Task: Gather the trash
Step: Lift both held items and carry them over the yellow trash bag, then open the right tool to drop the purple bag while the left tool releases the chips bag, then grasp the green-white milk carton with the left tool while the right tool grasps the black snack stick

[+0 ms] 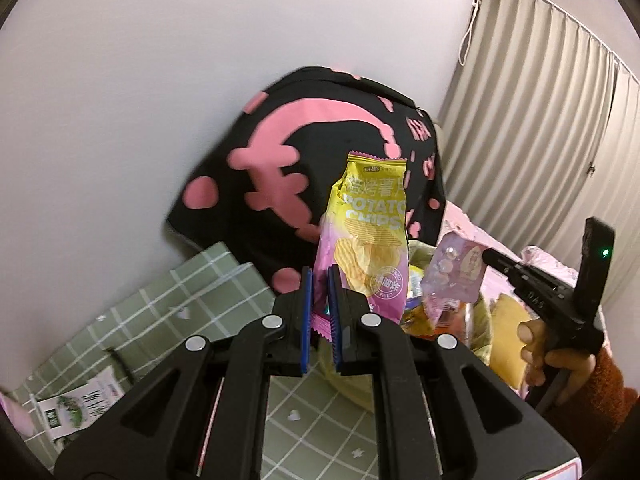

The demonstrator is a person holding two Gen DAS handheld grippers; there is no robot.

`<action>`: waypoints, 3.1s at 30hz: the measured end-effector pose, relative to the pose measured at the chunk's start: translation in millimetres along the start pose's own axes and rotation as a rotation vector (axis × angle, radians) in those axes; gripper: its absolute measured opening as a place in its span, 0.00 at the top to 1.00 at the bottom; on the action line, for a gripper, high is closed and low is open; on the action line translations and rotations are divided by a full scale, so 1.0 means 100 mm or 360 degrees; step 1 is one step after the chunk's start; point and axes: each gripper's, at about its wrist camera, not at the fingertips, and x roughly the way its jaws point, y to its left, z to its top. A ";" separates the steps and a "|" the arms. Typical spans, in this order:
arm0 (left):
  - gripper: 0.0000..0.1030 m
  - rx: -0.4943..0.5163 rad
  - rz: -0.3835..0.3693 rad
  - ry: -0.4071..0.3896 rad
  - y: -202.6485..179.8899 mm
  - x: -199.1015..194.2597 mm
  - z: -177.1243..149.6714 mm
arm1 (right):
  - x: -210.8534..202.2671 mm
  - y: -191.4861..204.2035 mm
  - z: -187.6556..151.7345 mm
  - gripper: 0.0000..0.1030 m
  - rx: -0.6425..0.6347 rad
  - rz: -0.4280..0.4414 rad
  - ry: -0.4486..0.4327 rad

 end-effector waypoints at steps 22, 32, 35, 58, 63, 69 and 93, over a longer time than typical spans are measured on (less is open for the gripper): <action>0.93 0.0031 -0.0002 0.0026 -0.16 0.17 0.06 | 0.29 -0.09 -0.23 0.97 0.0023 0.0040 0.0113; 0.93 0.0069 -0.0008 0.0070 -0.23 0.25 0.03 | 0.35 -0.06 -0.34 0.97 0.0046 0.0081 0.0158; 0.93 0.0089 -0.0017 0.0081 -0.26 0.28 0.02 | 0.36 -0.09 -0.36 0.96 0.0064 0.0107 0.0174; 0.93 0.0429 -0.0162 0.0584 -1.21 1.47 -0.36 | -0.30 -1.04 -0.51 0.55 0.0320 -0.0262 0.0073; 0.82 0.0358 -0.0181 0.0592 -1.19 1.53 -0.38 | -0.36 -1.15 -0.59 0.55 0.0353 -0.0299 0.0088; 0.64 0.0230 -0.0264 0.0487 -1.03 1.28 -0.30 | -0.32 -1.02 -0.52 0.55 0.0293 -0.0270 0.0083; 0.54 -0.0332 0.0492 0.0313 1.90 0.01 -0.92 | 0.12 0.83 -0.32 0.55 -0.0090 0.0304 0.0141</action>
